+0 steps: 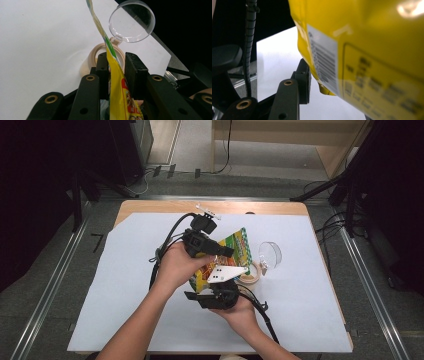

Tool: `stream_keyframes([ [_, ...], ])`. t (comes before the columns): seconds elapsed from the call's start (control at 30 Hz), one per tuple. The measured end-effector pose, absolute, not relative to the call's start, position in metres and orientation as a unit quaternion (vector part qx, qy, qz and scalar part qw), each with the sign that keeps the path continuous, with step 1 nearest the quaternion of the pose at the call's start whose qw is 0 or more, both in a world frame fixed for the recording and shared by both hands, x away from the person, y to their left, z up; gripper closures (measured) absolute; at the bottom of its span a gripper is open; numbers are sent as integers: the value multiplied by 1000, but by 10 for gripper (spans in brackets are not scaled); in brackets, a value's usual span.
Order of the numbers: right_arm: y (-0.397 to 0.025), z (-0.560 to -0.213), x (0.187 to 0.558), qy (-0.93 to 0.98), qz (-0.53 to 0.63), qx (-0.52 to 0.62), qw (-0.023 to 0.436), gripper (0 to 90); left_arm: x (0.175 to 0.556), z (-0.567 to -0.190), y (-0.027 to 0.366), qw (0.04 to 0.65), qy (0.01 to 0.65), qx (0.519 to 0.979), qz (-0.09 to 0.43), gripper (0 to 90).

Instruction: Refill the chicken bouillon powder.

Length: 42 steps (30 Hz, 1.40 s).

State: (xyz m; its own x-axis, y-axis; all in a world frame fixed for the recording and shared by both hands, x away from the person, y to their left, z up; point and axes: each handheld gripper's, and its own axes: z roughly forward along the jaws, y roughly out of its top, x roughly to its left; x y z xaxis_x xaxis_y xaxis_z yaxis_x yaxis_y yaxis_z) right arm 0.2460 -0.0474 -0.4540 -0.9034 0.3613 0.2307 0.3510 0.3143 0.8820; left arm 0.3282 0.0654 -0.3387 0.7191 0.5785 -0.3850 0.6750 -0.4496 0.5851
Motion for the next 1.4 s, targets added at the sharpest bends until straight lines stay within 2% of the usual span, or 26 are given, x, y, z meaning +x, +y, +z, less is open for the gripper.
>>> stream_keyframes([
  [0.2,-46,-459,243,821,531,208,9,618,327,-345,73,379,366,846,-76,761],
  [0.57,-42,-470,240,832,517,199,2,519,325,-355,88,389,365,840,-98,818],
  [1.1,-39,-490,235,857,478,191,16,488,318,-363,108,403,365,828,-135,855],
  [1.4,-38,-494,233,854,484,188,7,465,318,-367,118,402,366,827,-141,883],
])
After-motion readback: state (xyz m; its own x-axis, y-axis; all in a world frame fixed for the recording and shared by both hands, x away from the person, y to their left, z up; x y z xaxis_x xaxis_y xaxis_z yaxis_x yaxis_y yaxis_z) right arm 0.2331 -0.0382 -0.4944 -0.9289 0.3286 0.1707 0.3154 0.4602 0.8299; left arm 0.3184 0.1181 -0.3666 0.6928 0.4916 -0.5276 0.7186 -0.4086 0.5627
